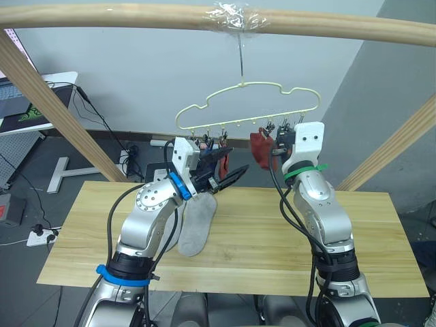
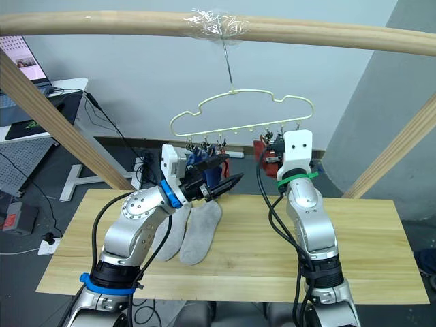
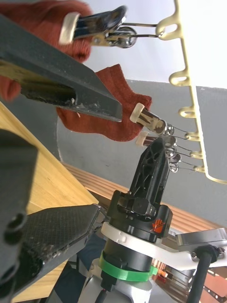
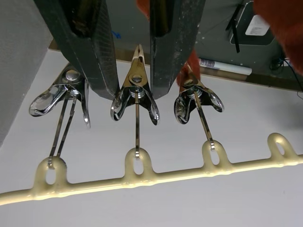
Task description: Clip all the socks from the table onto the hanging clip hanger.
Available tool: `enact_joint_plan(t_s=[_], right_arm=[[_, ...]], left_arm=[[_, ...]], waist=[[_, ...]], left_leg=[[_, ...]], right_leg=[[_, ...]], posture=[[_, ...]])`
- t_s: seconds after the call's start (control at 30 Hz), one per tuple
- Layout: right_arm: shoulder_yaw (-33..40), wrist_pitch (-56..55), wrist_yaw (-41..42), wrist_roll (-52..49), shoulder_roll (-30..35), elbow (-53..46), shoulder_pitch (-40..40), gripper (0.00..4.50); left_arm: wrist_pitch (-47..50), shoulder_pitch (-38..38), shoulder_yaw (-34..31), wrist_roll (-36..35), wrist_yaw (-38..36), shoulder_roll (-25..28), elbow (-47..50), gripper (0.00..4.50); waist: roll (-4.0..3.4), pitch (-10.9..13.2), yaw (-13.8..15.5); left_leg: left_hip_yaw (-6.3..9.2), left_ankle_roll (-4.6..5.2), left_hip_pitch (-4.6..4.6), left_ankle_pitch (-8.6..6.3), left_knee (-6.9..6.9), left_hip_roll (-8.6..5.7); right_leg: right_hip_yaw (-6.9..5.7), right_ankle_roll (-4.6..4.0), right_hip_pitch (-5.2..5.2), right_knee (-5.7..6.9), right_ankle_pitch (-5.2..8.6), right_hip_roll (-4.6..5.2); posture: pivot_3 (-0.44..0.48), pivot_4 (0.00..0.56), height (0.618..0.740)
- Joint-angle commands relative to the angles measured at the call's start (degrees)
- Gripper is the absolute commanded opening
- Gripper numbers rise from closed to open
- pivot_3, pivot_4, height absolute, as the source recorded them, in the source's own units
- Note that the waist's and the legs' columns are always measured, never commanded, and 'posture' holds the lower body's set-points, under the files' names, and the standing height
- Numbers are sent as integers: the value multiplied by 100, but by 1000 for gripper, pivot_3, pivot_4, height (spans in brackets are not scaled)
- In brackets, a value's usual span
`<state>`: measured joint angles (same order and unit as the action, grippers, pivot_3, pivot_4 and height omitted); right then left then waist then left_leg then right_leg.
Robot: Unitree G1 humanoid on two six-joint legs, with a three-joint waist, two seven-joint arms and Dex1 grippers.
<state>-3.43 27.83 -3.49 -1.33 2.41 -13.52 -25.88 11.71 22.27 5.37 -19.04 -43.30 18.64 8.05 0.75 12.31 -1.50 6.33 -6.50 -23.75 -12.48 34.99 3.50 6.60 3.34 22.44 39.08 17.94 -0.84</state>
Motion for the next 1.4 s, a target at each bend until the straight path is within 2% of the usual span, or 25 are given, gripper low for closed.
enact_joint_plan(t_s=[0.03, 1.1, 1.23, 1.3, 1.4], right_arm=[[44, -190, 21, 42, -42, -91, -144, 998], [76, -204, 18, 83, -108, -113, -148, 998], [75, -205, -34, 154, -87, -83, -176, 1776], [76, -199, -40, 155, -92, -89, -171, 2527], [67, -180, -39, 163, -105, -122, -140, 2527]], left_arm=[[-156, 90, -53, -37, -14, -26, 84, 3245], [-186, 42, -17, -46, -50, -6, 133, 3245], [-174, 43, -7, -48, -39, -20, 139, 3245], [-173, 31, -5, -50, -43, -17, 151, 3245], [-167, 0, -3, -52, -45, -9, 177, 3245]], waist=[[0, 0, 0], [0, 0, -1], [0, 0, -1], [0, 0, -1], [0, 0, -2]], left_leg=[[0, 0, 0, 0, 0, 0], [0, 0, 0, 0, 1, 0], [0, 0, 0, 0, 1, 0], [0, 0, 0, 0, 1, 0], [0, 0, 0, 0, 1, 0]], right_leg=[[0, 0, 0, 0, 0, 0], [0, 0, 0, 1, 0, 0], [0, 0, 0, 1, 0, 0], [0, 0, 0, 1, 0, 0], [0, 0, 0, 2, 0, 0]], posture=[[101, 196, 740], [100, 191, 740], [99, 192, 740], [99, 192, 740], [98, 195, 740]])
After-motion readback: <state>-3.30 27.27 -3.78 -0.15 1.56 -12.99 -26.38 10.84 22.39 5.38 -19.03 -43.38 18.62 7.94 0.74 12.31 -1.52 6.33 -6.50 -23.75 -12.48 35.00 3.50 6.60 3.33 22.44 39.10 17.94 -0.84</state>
